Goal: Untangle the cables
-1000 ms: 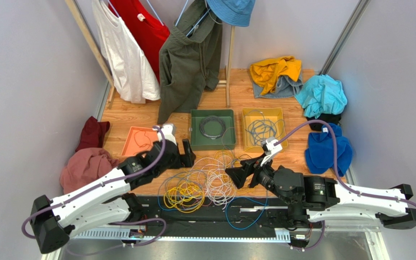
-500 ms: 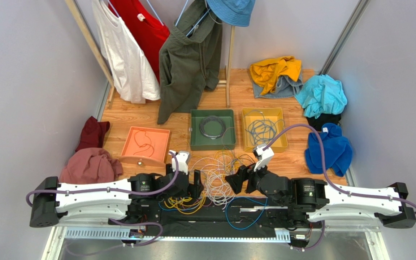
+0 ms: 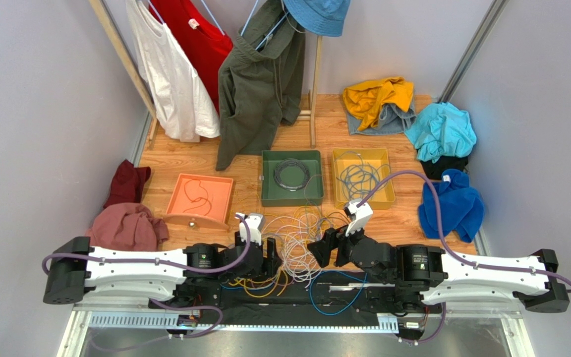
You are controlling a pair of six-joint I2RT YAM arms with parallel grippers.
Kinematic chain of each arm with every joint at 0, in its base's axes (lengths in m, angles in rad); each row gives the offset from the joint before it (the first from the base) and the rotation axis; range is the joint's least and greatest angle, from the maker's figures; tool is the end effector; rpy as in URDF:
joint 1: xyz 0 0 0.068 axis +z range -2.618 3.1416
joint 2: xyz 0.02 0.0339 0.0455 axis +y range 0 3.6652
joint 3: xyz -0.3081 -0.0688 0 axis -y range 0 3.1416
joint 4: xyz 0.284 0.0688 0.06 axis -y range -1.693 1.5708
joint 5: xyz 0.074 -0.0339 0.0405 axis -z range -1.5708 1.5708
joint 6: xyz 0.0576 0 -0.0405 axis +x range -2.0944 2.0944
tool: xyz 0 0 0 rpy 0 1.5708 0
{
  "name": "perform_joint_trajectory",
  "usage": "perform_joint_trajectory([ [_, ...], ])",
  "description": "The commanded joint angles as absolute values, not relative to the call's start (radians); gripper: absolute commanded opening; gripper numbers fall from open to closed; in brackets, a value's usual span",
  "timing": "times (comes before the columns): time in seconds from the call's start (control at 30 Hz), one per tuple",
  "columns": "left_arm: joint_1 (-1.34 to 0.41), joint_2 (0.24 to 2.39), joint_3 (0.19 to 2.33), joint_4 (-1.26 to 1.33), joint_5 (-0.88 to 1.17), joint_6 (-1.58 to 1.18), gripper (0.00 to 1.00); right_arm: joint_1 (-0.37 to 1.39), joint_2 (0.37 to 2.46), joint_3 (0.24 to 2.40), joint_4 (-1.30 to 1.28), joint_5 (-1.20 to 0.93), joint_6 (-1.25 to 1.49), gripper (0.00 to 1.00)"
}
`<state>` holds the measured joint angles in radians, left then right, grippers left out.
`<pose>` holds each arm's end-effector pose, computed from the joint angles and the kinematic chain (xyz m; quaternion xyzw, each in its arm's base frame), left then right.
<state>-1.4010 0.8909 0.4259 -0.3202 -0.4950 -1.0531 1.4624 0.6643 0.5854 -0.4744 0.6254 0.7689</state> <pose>0.0600 -0.1878 0.1912 0.0627 0.8984 -0.2731 0.3382 0.0517 0.1633 0.2774 -0.1415 0.8325 0.2982 0.4451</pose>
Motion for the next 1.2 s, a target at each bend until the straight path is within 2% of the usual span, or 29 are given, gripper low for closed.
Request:
perform_joint_trajectory([
  [0.0,-1.41,0.992,0.419,-0.21,-0.457,-1.083,0.79,1.46,0.669,0.577,-0.445,0.632,0.796,0.76],
  [0.13,-1.41,1.054,0.422,-0.19,-0.445,-1.1,0.71,1.46,0.67,0.586,-0.452,0.632,0.795,0.76],
  [0.17,-1.41,1.052,0.422,-0.19,-0.448,-1.098,0.6,1.46,0.67,0.587,-0.454,0.63,0.792,0.76],
  [0.2,-1.408,1.045,0.423,-0.19,-0.448,-1.089,0.53,1.46,0.67,0.589,-0.456,0.63,0.793,0.76],
  [0.23,-1.408,1.036,0.426,-0.204,-0.449,-1.086,0.38,1.46,0.669,0.589,-0.457,0.634,0.793,0.76],
  [0.3,-1.408,0.994,0.442,-0.238,-0.463,-1.072,0.22,1.46,0.664,0.589,-0.459,0.637,0.79,0.76],
  [0.33,-1.41,0.977,0.449,-0.282,-0.472,-1.069,0.05,1.46,0.663,0.589,-0.462,0.637,0.792,0.75],
  [0.37,-1.41,0.936,0.459,-0.307,-0.491,-1.06,0.0,1.46,0.658,0.589,-0.463,0.637,0.792,0.75],
  [0.67,-1.41,0.635,0.586,-0.543,-0.629,-0.945,0.0,1.462,0.606,0.575,-0.482,0.653,0.796,0.75],
  [0.77,-1.408,0.577,0.688,-0.569,-0.699,-0.832,0.0,1.462,0.597,0.578,-0.489,0.655,0.787,0.75],
  [1.0,-1.408,0.685,1.131,-0.618,-0.775,-0.505,0.0,1.463,0.584,0.594,-0.434,0.6,0.726,0.74],
  [1.17,-1.408,0.794,1.327,-0.606,-0.767,-0.359,0.0,1.465,0.56,0.574,-0.373,0.565,0.696,0.73],
])
